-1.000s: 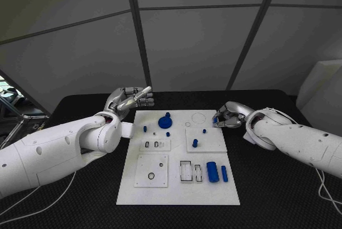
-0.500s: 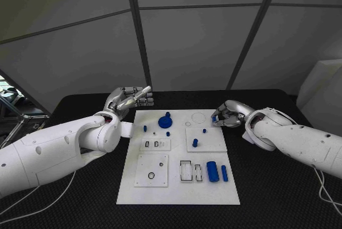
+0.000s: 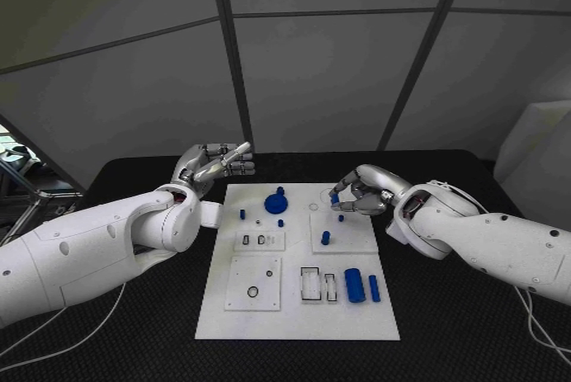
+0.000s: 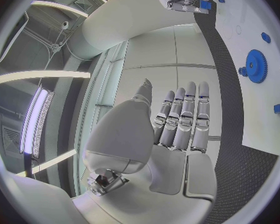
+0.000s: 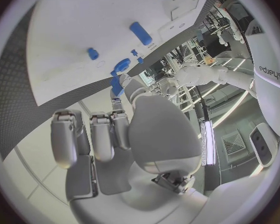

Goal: Assemble the parts on the task board

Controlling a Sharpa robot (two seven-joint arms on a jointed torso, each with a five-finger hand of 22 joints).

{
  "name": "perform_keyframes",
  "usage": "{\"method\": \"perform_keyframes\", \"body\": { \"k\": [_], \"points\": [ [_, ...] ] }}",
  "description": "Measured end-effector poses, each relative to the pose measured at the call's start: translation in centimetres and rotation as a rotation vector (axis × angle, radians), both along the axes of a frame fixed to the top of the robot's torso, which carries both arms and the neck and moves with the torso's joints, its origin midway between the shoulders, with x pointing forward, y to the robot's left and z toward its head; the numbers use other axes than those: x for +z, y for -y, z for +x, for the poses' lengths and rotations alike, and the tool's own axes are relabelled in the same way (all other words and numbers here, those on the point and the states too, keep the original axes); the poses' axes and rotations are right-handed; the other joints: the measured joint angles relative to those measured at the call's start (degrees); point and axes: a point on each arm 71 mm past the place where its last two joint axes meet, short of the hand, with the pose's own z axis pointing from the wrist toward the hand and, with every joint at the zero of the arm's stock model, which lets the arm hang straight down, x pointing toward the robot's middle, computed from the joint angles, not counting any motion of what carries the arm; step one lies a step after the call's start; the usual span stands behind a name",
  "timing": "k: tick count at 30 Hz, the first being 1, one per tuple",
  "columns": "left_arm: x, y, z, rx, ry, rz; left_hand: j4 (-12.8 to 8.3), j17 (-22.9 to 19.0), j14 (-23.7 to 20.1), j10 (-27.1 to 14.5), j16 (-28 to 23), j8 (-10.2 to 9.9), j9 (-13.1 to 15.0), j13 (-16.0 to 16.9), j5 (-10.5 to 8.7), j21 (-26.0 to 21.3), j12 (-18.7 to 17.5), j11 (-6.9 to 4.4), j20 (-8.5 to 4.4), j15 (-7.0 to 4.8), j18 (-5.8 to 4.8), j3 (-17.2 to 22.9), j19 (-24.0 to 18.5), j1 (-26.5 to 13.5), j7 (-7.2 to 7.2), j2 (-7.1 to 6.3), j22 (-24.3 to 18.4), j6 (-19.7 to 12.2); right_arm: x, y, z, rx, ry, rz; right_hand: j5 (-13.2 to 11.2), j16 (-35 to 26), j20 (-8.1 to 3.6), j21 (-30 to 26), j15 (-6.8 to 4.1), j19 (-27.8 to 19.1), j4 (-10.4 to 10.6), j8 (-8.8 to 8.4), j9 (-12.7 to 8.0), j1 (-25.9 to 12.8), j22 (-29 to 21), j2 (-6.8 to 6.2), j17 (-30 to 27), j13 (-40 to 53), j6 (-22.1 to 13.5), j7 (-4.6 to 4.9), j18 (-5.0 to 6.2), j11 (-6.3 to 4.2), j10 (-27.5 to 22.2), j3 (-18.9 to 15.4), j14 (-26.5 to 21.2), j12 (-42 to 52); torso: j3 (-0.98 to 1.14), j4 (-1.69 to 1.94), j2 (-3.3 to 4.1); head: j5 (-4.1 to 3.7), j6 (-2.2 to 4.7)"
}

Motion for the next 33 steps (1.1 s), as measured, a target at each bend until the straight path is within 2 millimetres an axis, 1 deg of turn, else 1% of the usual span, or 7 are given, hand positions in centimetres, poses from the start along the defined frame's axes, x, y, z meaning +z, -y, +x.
{"method": "perform_keyframes", "body": {
  "k": [3,7,11,16,20,24,33],
  "points": [
    [0.0,-0.1,0.1,0.003,0.0,0.001,0.0,0.0,0.0,0.0,0.0,0.0,0.0,0.0,0.0,0.0,0.0,0.0,0.0,0.0,0.01,0.0,0.0,0.0,0.0,0.0,0.0,0.0,0.2,-2.3,-0.4,0.037,-0.001,0.021,0.0,0.0,0.0,0.0,0.0,0.0,0.0,0.0,0.0,0.0,0.0,0.0,0.0,0.0,0.0,-0.05,0.0,0.0,0.0,0.0,0.0,0.0,-0.02,-0.01,-0.12,0.34,-0.14],
    [-0.1,0.0,0.2,0.004,0.0,0.002,0.0,0.0,0.0,0.0,-0.2,0.0,0.0,0.0,0.0,0.0,0.0,0.0,0.0,0.0,0.0,0.0,0.0,0.0,0.0,0.0,0.0,0.0,0.4,-4.9,-0.7,0.072,-0.006,0.04,0.0,0.0,0.0,0.0,0.0,0.0,0.0,-0.02,0.0,0.1,0.0,0.06,0.0,0.0,-0.1,-0.06,0.0,0.0,0.0,0.0,0.0,0.0,-0.06,0.01,-0.21,0.85,-0.31],
    [-0.1,0.1,0.3,0.002,-0.001,0.001,0.0,0.0,0.0,0.0,-0.2,0.0,0.0,0.0,0.0,0.0,0.0,0.0,0.0,0.0,0.0,0.0,0.0,0.0,0.0,0.0,0.0,0.0,0.4,-7.6,-1.0,0.103,-0.012,0.05,-0.2,0.0,0.0,0.0,-0.02,0.0,0.0,-0.06,0.0,0.1,0.0,0.06,0.0,0.0,-0.1,-0.07,0.0,0.0,0.0,0.0,0.0,0.0,-0.14,0.18,-0.32,1.32,-0.67],
    [-0.1,0.4,0.4,0.0,-0.001,0.0,0.0,0.0,0.0,0.0,-0.2,0.0,0.0,0.0,0.0,0.0,0.0,0.0,0.0,0.0,0.01,0.0,0.0,0.0,0.0,0.0,0.0,0.0,0.1,-9.9,-1.3,0.122,-0.019,0.036,-0.3,0.0,-0.2,0.0,-0.21,0.2,-0.2,-0.07,0.0,0.1,0.0,0.06,0.0,0.0,-0.1,-0.09,0.0,0.0,0.0,0.2,0.2,0.0,-0.18,0.29,-0.36,1.81,-0.99],
    [-0.2,0.6,0.4,-0.003,-0.002,-0.001,0.0,0.0,0.0,0.0,-0.2,0.0,0.0,0.0,0.0,0.0,0.0,0.0,0.0,0.0,0.0,0.0,0.0,0.0,0.0,0.0,0.0,0.0,-0.5,-11.4,-1.6,0.128,-0.032,0.008,-0.3,0.0,-0.2,0.0,-0.21,0.2,-0.2,-0.18,0.0,0.1,0.0,0.06,0.0,0.0,-0.2,-0.17,0.0,0.0,0.0,0.2,0.2,0.0,-0.18,0.29,-0.36,2.13,-1.25],
    [-0.2,0.7,0.5,-0.004,-0.002,-0.002,0.0,0.0,0.0,0.0,-0.2,0.0,0.0,0.0,0.0,0.0,0.0,0.0,0.0,0.0,0.0,0.0,0.0,0.0,0.0,0.0,0.0,0.0,-1.4,-12.2,-1.9,0.125,-0.045,-0.025,-0.4,0.0,-0.2,0.0,-0.2,0.2,-0.4,-0.35,0.0,0.1,0.0,0.05,0.0,0.0,-0.2,-0.18,0.01,0.0,0.0,0.4,0.2,0.0,-0.18,0.21,-0.32,2.4,-1.46],
    [-0.2,0.9,0.5,-0.008,-0.004,-0.004,0.0,0.0,0.0,0.0,-0.2,0.0,0.0,0.0,0.0,0.0,0.0,0.0,0.0,0.0,0.0,0.0,0.0,0.0,0.0,0.0,0.0,0.0,-2.9,-13.7,-2.7,0.124,-0.071,-0.075,-0.6,0.0,-0.2,0.0,-0.2,0.2,-0.4,-0.38,0.0,0.1,0.0,0.05,0.0,0.0,-0.3,-0.26,0.0,0.01,0.0,0.4,0.2,-0.2,-0.14,0.21,-0.31,2.73,-1.82]
  ]
}}
